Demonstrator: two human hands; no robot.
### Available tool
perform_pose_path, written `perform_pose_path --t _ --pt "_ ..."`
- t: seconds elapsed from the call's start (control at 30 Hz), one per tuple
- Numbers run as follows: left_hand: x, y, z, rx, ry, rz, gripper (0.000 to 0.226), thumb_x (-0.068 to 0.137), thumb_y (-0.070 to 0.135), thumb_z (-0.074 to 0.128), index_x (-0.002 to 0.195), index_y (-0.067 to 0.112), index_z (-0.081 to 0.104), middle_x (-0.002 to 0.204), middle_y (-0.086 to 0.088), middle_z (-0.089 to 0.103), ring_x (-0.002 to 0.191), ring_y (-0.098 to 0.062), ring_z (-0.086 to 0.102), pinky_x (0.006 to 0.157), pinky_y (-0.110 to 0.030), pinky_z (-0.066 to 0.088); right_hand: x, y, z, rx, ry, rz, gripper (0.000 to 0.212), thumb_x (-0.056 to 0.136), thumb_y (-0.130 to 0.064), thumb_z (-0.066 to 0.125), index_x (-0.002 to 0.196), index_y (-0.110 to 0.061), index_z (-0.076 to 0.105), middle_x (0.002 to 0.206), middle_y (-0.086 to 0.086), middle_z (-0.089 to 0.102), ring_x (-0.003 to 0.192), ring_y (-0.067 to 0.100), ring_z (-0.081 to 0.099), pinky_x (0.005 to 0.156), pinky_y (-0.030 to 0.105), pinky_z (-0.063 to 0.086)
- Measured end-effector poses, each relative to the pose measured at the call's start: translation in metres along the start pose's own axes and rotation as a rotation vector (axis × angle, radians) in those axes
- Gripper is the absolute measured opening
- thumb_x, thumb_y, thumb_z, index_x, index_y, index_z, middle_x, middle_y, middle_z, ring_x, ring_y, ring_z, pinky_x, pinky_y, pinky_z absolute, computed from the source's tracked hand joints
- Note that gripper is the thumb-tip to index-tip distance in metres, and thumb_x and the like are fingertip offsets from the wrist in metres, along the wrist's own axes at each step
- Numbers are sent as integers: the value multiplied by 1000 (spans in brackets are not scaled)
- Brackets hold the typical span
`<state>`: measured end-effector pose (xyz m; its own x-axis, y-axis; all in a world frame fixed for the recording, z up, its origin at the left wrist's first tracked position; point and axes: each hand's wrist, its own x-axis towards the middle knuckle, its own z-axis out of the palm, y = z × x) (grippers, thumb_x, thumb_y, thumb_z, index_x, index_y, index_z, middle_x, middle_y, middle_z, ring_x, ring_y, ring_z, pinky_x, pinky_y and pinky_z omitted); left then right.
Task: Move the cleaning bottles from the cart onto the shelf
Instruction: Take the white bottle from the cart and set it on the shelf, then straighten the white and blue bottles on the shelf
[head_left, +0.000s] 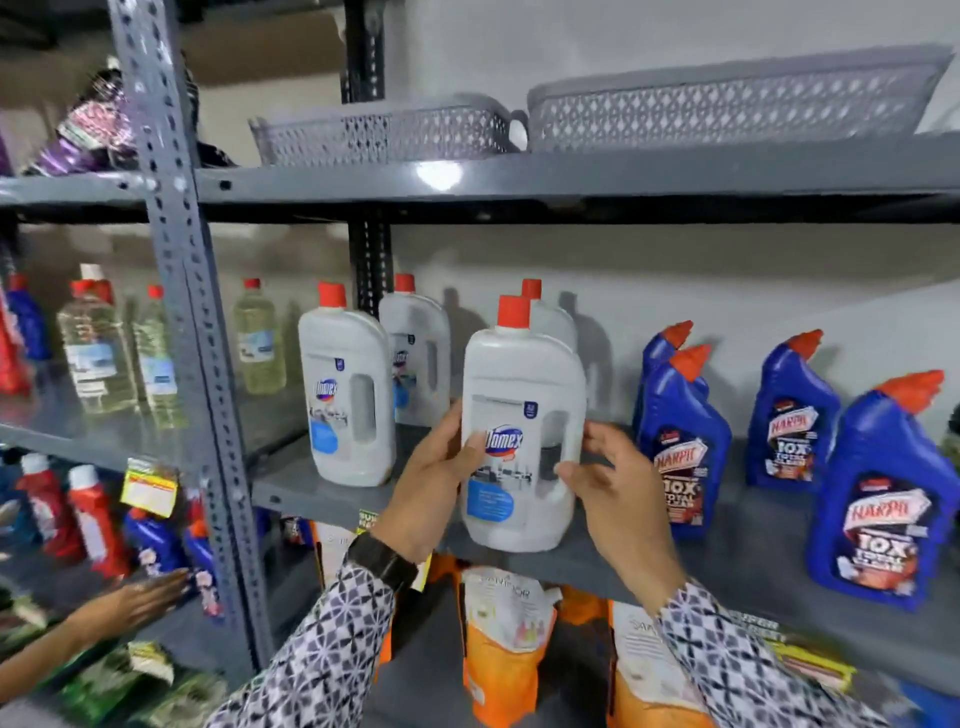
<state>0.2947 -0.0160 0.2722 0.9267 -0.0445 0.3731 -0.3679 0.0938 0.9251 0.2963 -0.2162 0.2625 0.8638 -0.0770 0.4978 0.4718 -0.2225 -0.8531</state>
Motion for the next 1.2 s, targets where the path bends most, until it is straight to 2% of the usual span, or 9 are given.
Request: perform_pose_path --t 0.07,0.17,0.27,0.37,0.7,0.87,1.07,1.13,1.2 --pt "-4 -4 -10 115 -74 19 54 101 7 57 151 25 46 143 2 66 133 -16 62 108 -37 53 -8 8 -2 -10 -57 25 54 87 -6 78 128 -35 59 114 -17 74 99 3 74 81 25 62" --pt "-7 -21 -32 292 -171 -14 68 93 2 69 152 23 43 143 4 65 131 -12 63 109 -36 53 -19 24 4 -81 -191 112 76 75 1 86 130 -39 53 113 -22 75 103 0 74 81 25 62" --pt "7 -32 -46 396 -171 -18 55 93 10 69 144 20 51 137 3 70 126 -14 66 110 -48 52 -6 39 18 -187 -165 176 68 72 -6 90 125 -33 57 115 -14 76 107 6 74 92 36 63" --pt "28 -33 -54 468 -217 -9 52 95 14 67 143 23 51 136 6 69 126 -11 66 112 -50 49 14 47 32 -228 -167 172 64 70 -19 91 121 -35 57 119 -11 74 110 10 72 96 45 61" --pt "44 -43 -67 494 -272 -14 54 99 11 62 148 25 45 139 7 68 126 -8 65 111 -43 52 21 56 45 -274 -127 149 58 71 -21 91 116 -33 58 114 -10 75 104 11 74 90 43 63" --pt "42 -48 -68 489 -253 -15 56 98 11 63 149 27 45 139 9 67 128 -8 64 113 -44 50 17 56 44 -290 -121 145 58 69 -26 90 114 -38 56 113 -11 76 102 12 75 88 44 64" --pt "37 -43 -65 512 -232 -42 55 98 14 64 146 34 48 136 13 69 127 -6 64 114 -47 49 13 40 42 -303 -160 142 58 76 -23 89 124 -32 55 117 -14 72 104 5 71 92 38 63" --pt "29 -43 -61 542 -199 -13 60 96 15 66 147 40 47 134 18 69 125 -1 64 114 -39 48 4 32 36 -308 -167 126 66 78 -22 87 134 -32 53 121 -17 67 108 2 66 96 32 59" --pt "13 -42 -52 494 23 67 62 94 12 68 148 36 49 136 15 68 123 2 63 106 -19 50 -9 28 22 -286 -102 100 72 81 -21 86 143 -31 51 122 -18 63 112 0 63 94 20 53"
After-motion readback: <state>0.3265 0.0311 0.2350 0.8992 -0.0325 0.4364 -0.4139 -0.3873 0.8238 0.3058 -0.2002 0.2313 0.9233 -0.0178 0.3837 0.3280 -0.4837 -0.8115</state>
